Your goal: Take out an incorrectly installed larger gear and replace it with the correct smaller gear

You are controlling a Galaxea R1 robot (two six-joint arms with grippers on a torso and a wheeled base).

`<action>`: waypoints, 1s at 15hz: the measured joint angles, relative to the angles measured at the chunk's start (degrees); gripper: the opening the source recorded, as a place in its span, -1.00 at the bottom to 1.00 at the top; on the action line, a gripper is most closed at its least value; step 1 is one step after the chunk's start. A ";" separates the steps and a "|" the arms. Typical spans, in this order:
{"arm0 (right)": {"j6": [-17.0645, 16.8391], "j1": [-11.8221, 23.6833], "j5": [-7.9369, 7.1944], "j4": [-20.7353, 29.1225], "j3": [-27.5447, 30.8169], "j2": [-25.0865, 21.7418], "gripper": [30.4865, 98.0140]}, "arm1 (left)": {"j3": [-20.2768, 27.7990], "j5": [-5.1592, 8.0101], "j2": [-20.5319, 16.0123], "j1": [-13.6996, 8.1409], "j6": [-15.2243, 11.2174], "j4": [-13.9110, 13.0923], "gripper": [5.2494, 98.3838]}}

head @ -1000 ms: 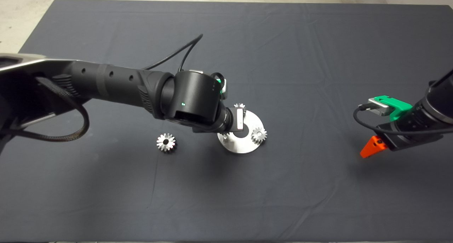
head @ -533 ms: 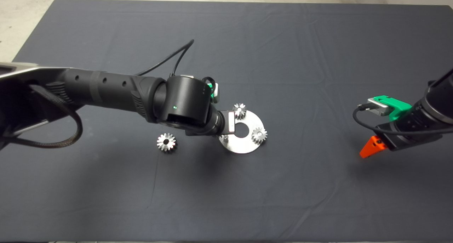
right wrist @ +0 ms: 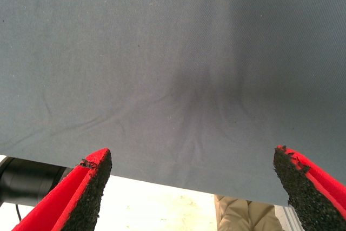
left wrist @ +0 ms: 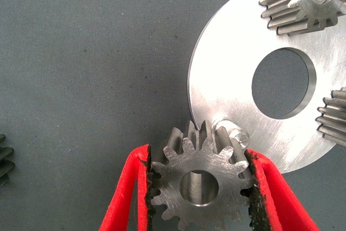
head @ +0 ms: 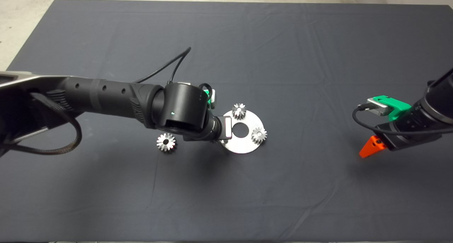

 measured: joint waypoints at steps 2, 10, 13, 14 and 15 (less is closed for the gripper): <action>0.01 0.00 0.00 0.00 -0.05 0.00 0.44 | 0.00 0.00 0.33 0.04 0.02 0.07 -0.46; 0.10 0.00 -0.02 0.00 0.02 -0.02 0.44 | 0.02 0.00 4.78 0.04 0.13 0.47 -0.46; 0.25 0.00 0.00 0.02 0.09 -0.13 0.44 | -0.20 0.02 6.51 0.05 2.64 0.48 -0.46; 0.28 0.00 0.02 0.02 0.11 -0.13 0.44 | -0.41 0.02 7.00 0.04 3.79 0.50 -0.46; 0.28 0.00 0.00 0.02 0.13 -0.16 0.44 | -0.61 0.02 7.30 0.04 5.17 0.50 -0.46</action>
